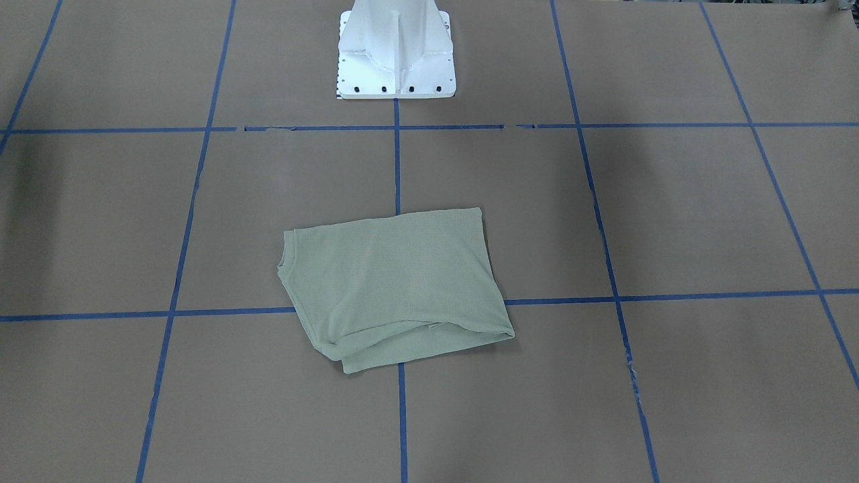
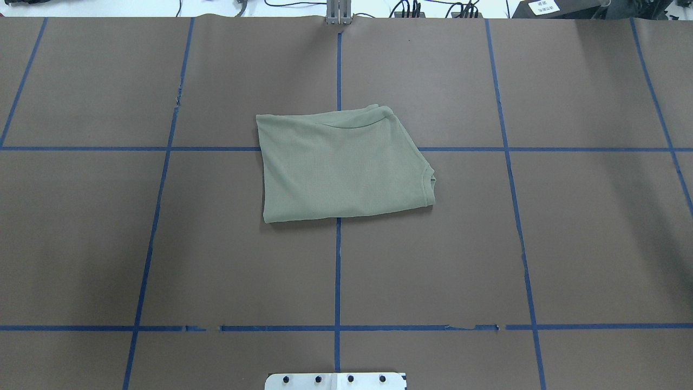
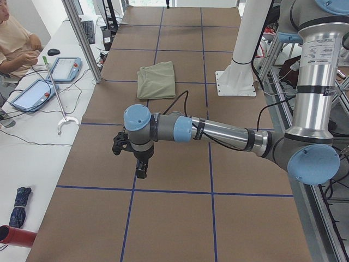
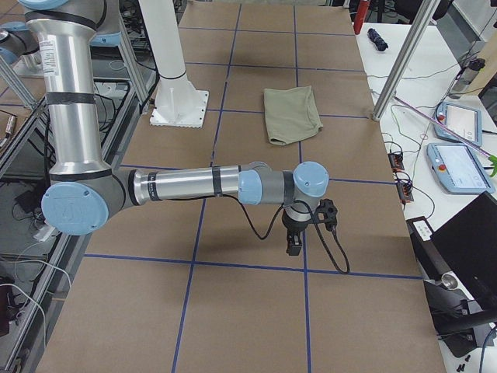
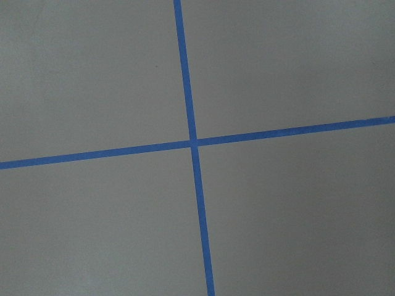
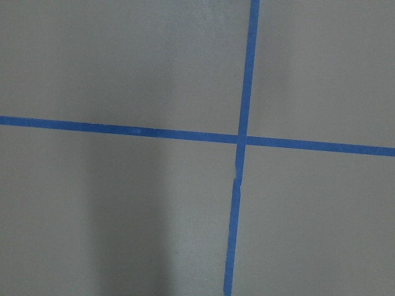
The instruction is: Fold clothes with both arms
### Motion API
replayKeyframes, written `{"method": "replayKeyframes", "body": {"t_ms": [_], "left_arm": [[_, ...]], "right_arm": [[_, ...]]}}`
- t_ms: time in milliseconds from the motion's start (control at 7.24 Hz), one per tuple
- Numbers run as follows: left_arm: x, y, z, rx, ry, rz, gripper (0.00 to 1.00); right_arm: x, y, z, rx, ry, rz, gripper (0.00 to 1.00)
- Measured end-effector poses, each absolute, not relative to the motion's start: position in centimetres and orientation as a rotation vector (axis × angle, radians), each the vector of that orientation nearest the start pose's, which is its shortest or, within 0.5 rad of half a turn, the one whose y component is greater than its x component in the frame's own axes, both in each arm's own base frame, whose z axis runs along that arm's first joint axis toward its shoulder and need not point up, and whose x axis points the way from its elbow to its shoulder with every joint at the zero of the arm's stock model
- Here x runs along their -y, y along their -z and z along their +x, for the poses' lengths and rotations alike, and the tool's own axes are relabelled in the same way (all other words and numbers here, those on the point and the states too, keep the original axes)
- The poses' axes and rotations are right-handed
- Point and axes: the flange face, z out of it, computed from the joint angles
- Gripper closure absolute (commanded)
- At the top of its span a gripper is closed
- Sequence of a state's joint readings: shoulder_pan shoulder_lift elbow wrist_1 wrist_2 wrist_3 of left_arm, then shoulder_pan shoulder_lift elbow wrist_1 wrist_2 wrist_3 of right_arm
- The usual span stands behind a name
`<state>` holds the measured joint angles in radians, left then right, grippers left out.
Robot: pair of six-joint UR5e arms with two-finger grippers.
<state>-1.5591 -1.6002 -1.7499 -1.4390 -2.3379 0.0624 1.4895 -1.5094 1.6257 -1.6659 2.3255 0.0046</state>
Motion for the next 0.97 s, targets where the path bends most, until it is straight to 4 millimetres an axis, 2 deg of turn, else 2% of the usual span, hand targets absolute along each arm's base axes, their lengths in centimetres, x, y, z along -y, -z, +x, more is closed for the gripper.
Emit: {"method": "replayKeyframes", "body": {"t_ms": [276,553,967], "left_arm": [[49.9,-55.9,-5.9,-0.762,-0.123,0.118,0.0],[49.6,-56.2,-5.9,-0.763,-0.124,0.112,0.0],[49.6,-58.9,-5.9,-0.768,-0.107,0.065,0.0]], "right_arm": [[52.0,-61.2,2.3,0.755,0.081,-0.012,0.0],[52.0,-61.1,2.3,0.756,0.08,-0.012,0.0],[52.0,-61.3,2.3,0.754,0.079,-0.014,0.0]]}}
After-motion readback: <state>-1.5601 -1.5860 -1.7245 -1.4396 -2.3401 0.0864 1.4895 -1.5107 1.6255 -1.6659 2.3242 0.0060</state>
